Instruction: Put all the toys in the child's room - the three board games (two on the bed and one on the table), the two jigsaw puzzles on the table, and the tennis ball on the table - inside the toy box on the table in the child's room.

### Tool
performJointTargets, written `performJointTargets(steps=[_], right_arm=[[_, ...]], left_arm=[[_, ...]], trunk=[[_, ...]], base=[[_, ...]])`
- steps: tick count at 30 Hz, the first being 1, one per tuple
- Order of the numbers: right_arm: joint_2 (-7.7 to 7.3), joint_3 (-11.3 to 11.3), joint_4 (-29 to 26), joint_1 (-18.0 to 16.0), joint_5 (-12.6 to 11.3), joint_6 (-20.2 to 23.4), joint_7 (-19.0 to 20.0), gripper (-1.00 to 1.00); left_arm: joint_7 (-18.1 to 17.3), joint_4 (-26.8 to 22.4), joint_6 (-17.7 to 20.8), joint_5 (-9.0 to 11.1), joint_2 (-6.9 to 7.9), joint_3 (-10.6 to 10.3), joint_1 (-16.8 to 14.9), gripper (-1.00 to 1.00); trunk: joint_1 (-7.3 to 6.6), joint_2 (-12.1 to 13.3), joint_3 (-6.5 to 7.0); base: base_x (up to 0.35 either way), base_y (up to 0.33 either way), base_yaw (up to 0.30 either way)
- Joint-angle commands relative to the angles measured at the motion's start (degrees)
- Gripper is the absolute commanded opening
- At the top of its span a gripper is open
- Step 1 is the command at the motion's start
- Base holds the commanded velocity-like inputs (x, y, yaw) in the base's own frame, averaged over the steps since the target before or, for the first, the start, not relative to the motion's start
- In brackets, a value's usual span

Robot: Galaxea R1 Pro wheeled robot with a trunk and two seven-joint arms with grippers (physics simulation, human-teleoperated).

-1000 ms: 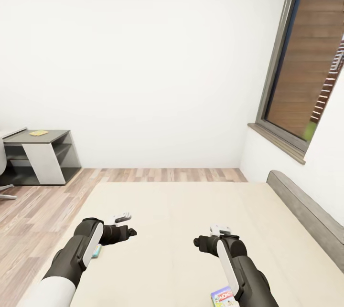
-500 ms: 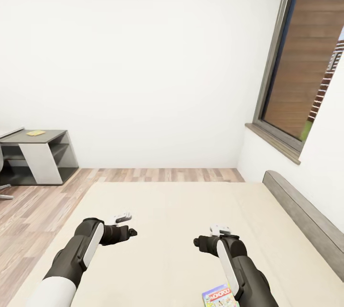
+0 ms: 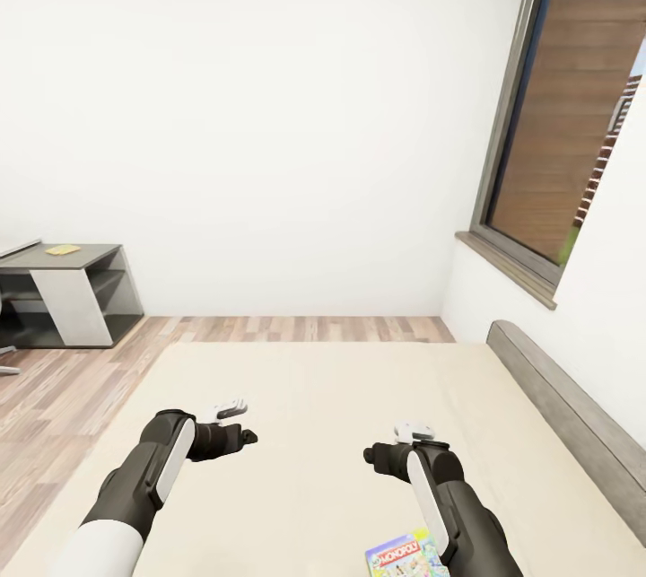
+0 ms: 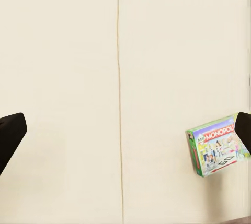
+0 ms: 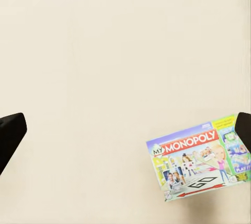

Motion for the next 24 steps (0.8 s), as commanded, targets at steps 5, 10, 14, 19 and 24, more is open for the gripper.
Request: performJointTargets(steps=[5, 10, 14, 19, 24], right_arm=[[0.03, -0.05, -0.04, -0.04, -0.62, 0.18, -0.53, 1.00], [0.03, -0.05, -0.04, -0.04, -0.62, 0.18, -0.49, 1.00], [0.03, -0.05, -0.04, -0.04, -0.62, 0.18, -0.50, 1.00], [0.03, -0.05, -0.04, -0.04, -0.62, 0.18, -0.49, 1.00], [0.03, -0.05, -0.04, -0.04, -0.62, 0.18, -0.49, 1.00]], left_arm=[[-0.13, -0.04, 0.30, 0.06, -0.03, 0.11, -0.04, 1.00], [-0.13, -0.04, 0.30, 0.06, -0.02, 0.11, -0.04, 1.00], [-0.13, -0.04, 0.30, 0.06, -0.02, 0.11, -0.04, 1.00], [-0.15, -0.04, 0.30, 0.05, -0.01, 0.11, -0.04, 1.00], [-0.14, -0.04, 0.30, 0.05, -0.01, 0.11, -0.04, 1.00]], trunk=[[0.03, -0.10, -0.09], [0.03, -0.10, -0.09], [0.03, -0.10, -0.09], [0.03, -0.10, -0.09], [0.03, -0.10, -0.09]], base=[[0.000, -0.270, 0.000], [0.000, -0.277, 0.000], [0.000, -0.173, 0.000], [0.000, -0.043, 0.000], [0.000, -0.011, 0.000]])
